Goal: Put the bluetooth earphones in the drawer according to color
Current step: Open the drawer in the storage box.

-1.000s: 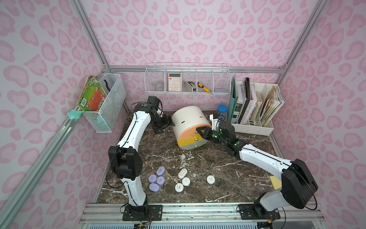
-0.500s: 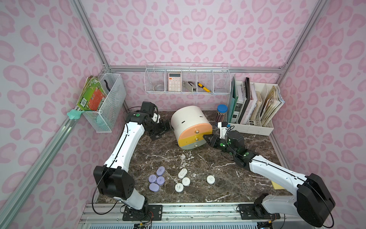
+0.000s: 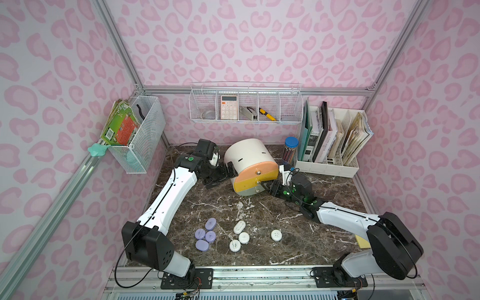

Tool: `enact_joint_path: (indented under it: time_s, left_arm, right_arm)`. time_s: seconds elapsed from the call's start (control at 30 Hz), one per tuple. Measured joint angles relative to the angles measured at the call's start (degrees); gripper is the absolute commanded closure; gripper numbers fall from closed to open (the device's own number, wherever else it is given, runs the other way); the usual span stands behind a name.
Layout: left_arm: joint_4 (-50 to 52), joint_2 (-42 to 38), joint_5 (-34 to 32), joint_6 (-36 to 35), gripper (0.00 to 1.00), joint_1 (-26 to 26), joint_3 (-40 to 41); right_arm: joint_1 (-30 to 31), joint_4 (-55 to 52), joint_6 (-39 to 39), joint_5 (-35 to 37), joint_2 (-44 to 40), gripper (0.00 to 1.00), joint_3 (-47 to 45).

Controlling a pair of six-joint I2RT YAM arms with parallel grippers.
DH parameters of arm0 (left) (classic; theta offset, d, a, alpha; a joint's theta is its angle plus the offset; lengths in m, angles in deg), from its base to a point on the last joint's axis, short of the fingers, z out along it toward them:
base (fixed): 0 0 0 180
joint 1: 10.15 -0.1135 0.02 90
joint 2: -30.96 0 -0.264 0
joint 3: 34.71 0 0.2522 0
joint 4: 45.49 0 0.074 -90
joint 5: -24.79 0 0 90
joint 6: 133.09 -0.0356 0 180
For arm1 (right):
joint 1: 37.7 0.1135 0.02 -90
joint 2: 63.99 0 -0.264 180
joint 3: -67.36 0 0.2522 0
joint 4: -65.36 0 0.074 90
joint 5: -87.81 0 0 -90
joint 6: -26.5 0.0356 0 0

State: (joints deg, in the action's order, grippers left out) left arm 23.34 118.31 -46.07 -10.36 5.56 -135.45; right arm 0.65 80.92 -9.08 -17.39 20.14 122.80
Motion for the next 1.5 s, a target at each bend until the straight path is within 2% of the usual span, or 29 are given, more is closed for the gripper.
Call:
enact_joint_path:
  time_s: [0.2, 0.43, 0.73, 0.93, 1.1, 1.33, 1.5]
  left_arm:
    - [-0.3, 2.3, -1.9, -0.4, 0.03, 0.2, -0.6]
    - [-0.4, 2.8, -2.3, -0.6, 0.03, 0.5, -0.8]
    - [-0.5, 2.6, -2.2, -0.6, 0.03, 1.2, -0.6]
    - [-0.8, 2.6, -2.1, -0.6, 0.04, 1.3, 0.0]
    - [-1.2, 2.6, -2.0, -0.6, 0.04, 1.3, 0.2]
    - [-2.1, 2.9, -2.0, -0.6, 0.04, 1.3, 0.3]
    - [-2.1, 3.0, -1.9, -0.6, 0.04, 1.3, 0.3]
  right_arm:
    - [0.6, 2.0, 0.9, -0.2, 4.4, 0.56, 2.7]
    - [0.6, 2.3, 2.3, 1.3, 6.5, 0.56, 3.7]
    - [0.6, 3.4, 3.8, 2.9, 9.8, 0.68, 5.3]
    - [0.8, 3.9, 4.4, 3.0, 11.2, 0.70, 6.4]
    - [1.2, 4.2, 5.3, 3.0, 12.0, 0.65, 7.2]
    - [1.7, 4.2, 5.9, 3.3, 12.9, 0.64, 7.7]
    - [1.8, 4.0, 6.5, 3.7, 13.2, 0.69, 7.9]
